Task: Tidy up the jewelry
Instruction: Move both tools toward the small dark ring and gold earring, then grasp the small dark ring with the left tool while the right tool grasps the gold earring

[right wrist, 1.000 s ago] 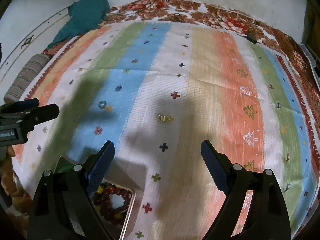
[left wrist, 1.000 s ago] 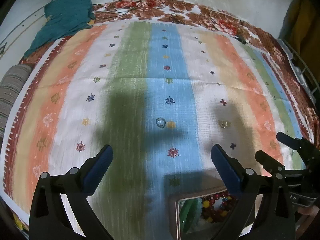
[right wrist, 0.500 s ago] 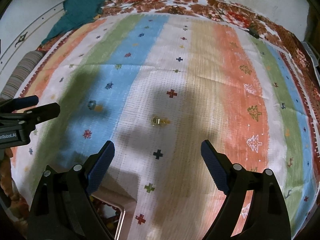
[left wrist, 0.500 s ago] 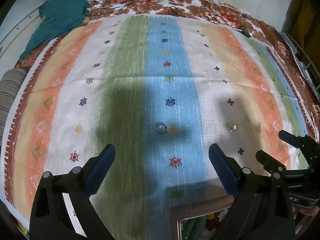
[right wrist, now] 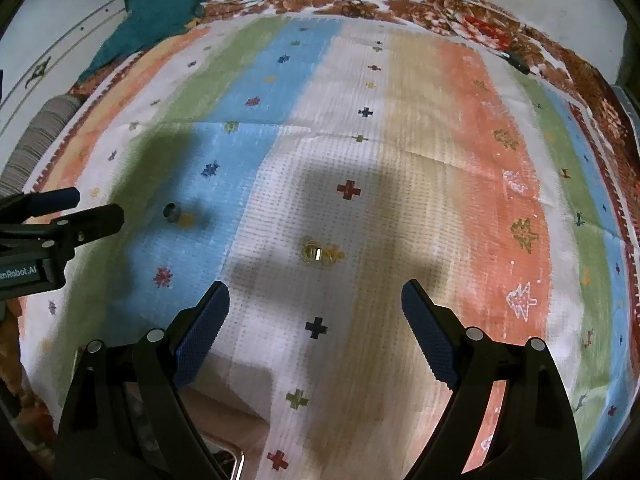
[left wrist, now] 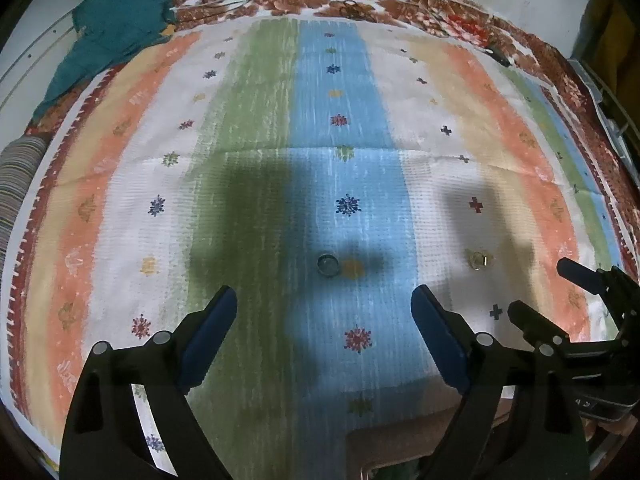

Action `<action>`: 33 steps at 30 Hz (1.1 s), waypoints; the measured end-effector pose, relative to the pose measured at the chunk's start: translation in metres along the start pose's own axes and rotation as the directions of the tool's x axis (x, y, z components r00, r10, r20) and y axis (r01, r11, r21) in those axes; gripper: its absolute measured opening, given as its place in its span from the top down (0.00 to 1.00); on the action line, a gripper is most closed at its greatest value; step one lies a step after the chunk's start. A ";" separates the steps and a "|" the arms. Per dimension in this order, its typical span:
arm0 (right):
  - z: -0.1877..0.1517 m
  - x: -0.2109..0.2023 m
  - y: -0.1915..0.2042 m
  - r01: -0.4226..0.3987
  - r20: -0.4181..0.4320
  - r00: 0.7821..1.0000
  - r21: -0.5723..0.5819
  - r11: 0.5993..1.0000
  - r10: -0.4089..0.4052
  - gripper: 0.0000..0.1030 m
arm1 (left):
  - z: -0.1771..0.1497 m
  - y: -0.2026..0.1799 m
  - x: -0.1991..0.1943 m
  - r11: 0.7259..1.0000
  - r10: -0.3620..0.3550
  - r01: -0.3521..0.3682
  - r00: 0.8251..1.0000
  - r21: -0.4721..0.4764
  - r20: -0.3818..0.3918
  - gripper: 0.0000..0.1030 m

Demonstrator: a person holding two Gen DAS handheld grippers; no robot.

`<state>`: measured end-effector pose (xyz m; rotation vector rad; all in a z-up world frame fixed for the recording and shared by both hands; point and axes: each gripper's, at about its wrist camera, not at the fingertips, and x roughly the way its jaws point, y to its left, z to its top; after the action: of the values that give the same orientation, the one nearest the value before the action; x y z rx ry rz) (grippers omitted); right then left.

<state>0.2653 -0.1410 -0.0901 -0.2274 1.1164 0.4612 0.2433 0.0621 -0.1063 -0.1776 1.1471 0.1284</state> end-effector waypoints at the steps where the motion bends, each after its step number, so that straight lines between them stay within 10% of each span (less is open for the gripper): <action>1: 0.000 0.001 0.000 0.001 -0.001 1.000 0.000 1.000 -0.001 0.14 | 0.001 0.000 0.002 1.000 0.001 -0.001 1.000 0.001 -0.004 0.17; 19: 0.018 0.034 0.002 0.004 -0.048 0.999 -0.018 1.000 -0.005 0.15 | 0.013 -0.003 0.046 0.999 0.010 -0.007 0.997 0.045 -0.078 0.33; 33: 0.023 0.062 0.001 -0.021 -0.104 0.994 -0.018 1.000 0.019 0.43 | 0.019 -0.008 0.073 0.996 -0.002 0.013 0.991 0.085 -0.131 0.61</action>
<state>0.3057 -0.1161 -0.1357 -0.2599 1.2174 0.4825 0.2914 0.0594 -0.1645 -0.1153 1.2801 0.0614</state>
